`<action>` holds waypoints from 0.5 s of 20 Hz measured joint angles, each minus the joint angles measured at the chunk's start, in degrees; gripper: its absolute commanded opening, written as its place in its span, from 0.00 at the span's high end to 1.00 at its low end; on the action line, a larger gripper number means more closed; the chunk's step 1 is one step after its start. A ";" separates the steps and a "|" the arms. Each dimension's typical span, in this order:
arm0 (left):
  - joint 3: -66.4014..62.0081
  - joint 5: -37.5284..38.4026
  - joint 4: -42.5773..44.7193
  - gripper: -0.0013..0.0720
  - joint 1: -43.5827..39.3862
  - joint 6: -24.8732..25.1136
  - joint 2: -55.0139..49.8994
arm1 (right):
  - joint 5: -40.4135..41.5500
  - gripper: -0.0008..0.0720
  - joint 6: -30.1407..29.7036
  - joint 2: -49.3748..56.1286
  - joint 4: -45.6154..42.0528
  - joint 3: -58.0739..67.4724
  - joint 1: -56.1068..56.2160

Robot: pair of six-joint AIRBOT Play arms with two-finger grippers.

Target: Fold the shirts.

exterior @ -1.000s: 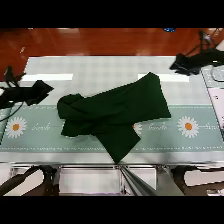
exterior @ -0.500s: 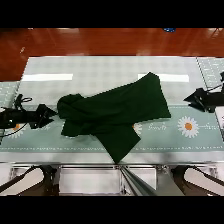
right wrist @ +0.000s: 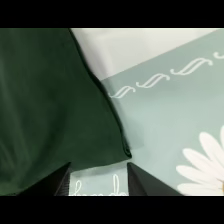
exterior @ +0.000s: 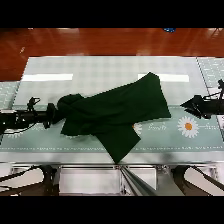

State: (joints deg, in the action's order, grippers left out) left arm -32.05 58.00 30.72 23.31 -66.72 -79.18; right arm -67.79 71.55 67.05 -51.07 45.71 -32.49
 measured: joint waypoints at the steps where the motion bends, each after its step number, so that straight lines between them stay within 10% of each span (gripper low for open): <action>1: -0.07 -0.31 -0.59 0.95 -0.46 0.61 -0.26 | 0.00 0.43 0.02 -0.02 -0.68 -0.04 -0.02; 10: -2.82 2.14 -1.79 0.95 -1.53 2.89 0.07 | 0.92 0.43 3.50 8.31 -2.51 -0.22 -0.07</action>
State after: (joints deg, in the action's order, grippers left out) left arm -34.87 60.14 28.93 21.78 -63.83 -79.11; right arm -66.87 75.05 75.35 -53.58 45.50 -32.56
